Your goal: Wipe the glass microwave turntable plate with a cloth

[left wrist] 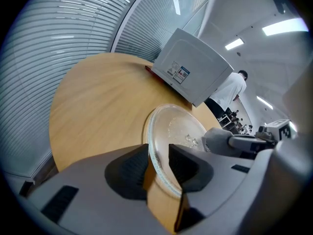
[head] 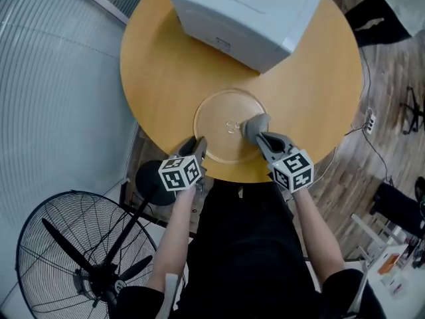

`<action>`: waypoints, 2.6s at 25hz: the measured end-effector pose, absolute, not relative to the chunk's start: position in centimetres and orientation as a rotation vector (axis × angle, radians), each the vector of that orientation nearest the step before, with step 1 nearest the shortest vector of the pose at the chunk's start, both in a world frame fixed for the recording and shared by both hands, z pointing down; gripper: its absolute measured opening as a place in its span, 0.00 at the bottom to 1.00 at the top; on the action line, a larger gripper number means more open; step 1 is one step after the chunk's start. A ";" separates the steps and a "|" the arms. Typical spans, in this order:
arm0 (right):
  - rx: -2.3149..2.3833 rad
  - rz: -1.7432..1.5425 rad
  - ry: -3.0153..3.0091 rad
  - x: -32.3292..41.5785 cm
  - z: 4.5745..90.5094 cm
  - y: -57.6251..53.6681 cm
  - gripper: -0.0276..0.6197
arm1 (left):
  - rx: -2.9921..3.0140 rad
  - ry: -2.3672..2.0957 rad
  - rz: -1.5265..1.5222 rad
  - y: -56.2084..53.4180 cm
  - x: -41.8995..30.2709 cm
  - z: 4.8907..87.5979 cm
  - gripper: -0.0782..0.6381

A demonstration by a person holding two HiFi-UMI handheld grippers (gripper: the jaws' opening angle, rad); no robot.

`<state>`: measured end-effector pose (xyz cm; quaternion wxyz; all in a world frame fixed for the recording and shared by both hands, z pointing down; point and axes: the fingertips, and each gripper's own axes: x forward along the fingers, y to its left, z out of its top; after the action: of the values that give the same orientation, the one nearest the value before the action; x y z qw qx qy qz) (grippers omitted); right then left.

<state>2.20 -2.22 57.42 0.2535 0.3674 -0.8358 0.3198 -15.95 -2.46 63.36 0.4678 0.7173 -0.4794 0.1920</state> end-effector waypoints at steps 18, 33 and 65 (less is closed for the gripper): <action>0.958 0.310 -1.909 5.7 63.5 -4.3 0.08 | 1.799 -1.209 0.550 -2.8 -16.2 63.6 0.21; 0.923 0.127 -1.889 3.9 63.7 -11.7 0.08 | 1.877 -1.203 0.580 -2.6 -16.1 63.8 0.20; 0.486 0.045 -2.095 -13.2 63.7 -6.0 0.08 | 1.849 -1.174 0.573 -2.5 -16.5 64.0 0.19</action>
<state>-13.22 -5.95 63.74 0.4752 0.1987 -0.8570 0.0184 -16.47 -2.54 64.00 0.4250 0.7393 -0.4693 0.2292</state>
